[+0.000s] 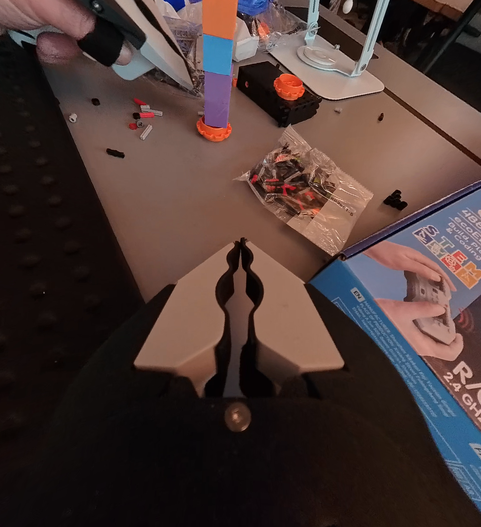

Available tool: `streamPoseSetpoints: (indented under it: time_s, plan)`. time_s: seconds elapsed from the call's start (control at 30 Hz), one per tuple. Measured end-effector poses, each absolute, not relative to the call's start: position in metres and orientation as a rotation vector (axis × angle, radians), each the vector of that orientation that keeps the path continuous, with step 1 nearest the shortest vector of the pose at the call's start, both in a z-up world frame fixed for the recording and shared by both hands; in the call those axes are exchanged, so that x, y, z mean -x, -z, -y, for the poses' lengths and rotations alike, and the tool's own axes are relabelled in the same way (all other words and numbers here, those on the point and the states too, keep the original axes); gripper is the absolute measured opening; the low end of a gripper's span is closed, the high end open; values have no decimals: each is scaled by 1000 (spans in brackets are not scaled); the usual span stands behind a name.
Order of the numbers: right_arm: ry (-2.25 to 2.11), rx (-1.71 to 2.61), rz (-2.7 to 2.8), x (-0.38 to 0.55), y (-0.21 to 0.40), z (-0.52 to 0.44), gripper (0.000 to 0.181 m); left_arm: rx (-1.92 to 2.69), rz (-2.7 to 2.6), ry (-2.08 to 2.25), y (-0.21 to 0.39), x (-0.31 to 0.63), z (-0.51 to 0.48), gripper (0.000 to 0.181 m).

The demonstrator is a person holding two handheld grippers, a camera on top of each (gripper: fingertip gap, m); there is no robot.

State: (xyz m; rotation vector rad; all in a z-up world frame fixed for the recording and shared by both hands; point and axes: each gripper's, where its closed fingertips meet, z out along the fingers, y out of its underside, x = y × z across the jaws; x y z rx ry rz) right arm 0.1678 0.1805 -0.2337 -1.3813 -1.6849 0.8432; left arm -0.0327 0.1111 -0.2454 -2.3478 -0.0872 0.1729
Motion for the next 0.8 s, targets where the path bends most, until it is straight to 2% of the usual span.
streamPoseSetpoints:
  time_s: [0.53, 0.73, 0.8]
  plan:
    - [-869, 1358, 1614, -171, 223, -185, 0, 2459, 76, -180, 238, 4, -201, 0]
    - [-914, 1345, 1574, -175, 216, -185, 0, 2363, 93, -162, 224, 9, -200, 0]
    - [-903, 1346, 1582, -174, 217, -184, 0, 2342, 94, -149, 225, 12, -195, 5]
